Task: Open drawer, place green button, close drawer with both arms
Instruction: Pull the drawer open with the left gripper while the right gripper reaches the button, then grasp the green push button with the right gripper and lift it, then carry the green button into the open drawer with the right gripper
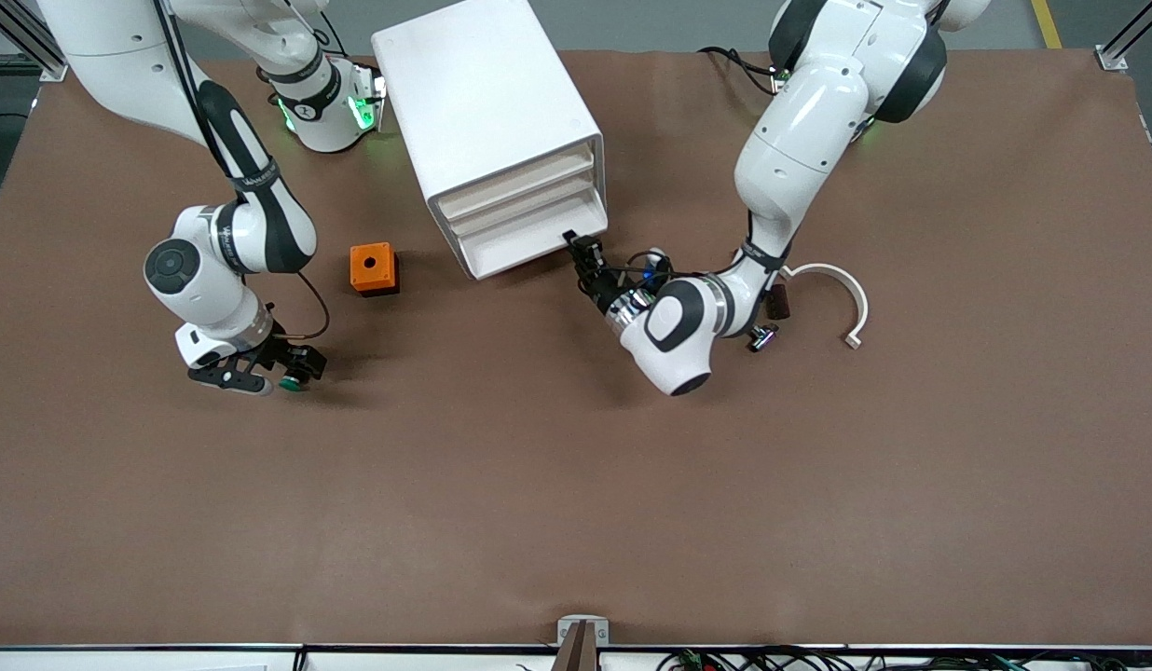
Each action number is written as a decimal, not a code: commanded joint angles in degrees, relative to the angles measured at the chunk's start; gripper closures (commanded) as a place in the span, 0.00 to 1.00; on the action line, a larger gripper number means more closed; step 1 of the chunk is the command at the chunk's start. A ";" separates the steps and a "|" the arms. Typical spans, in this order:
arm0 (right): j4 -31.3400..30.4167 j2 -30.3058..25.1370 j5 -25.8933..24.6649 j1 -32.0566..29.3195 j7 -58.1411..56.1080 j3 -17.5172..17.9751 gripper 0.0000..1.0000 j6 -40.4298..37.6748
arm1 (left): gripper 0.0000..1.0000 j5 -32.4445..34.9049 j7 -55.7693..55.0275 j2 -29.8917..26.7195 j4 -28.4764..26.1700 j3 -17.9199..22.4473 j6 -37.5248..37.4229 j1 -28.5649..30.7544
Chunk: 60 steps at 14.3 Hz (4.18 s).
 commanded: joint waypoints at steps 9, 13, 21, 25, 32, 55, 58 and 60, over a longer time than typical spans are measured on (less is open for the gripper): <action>-2.09 0.28 0.03 -0.20 -0.43 -0.37 0.00 1.18 | 0.87 -1.93 0.98 0.39 2.69 1.78 2.19 5.54; -2.00 1.33 0.03 -0.29 -0.43 -0.46 0.00 2.14 | 0.76 -2.02 0.89 0.57 2.69 1.78 2.98 5.63; -1.65 0.28 0.03 -0.37 -0.34 -0.37 1.00 -0.23 | 0.00 1.83 2.20 -0.84 4.61 1.70 -0.25 8.79; 1.24 -2.87 0.30 0.15 1.32 -0.28 1.00 -8.71 | 0.00 5.17 13.60 -1.54 9.10 1.79 -9.22 12.47; 9.16 -12.54 2.57 12.27 26.53 0.15 1.00 -30.19 | 0.00 18.79 49.25 -7.25 10.60 1.70 -12.05 16.70; 24.98 0.71 6.63 44.36 69.88 0.07 1.00 -30.11 | 0.00 55.36 83.51 -20.44 10.86 1.43 20.29 13.89; 24.98 1.07 6.71 45.77 69.97 0.07 1.00 -30.11 | 0.00 60.46 83.60 -20.87 10.86 1.43 20.38 14.07; 24.98 1.42 6.71 47.17 69.97 0.07 1.00 -29.94 | 0.00 60.12 83.59 -21.32 10.86 1.35 20.29 13.89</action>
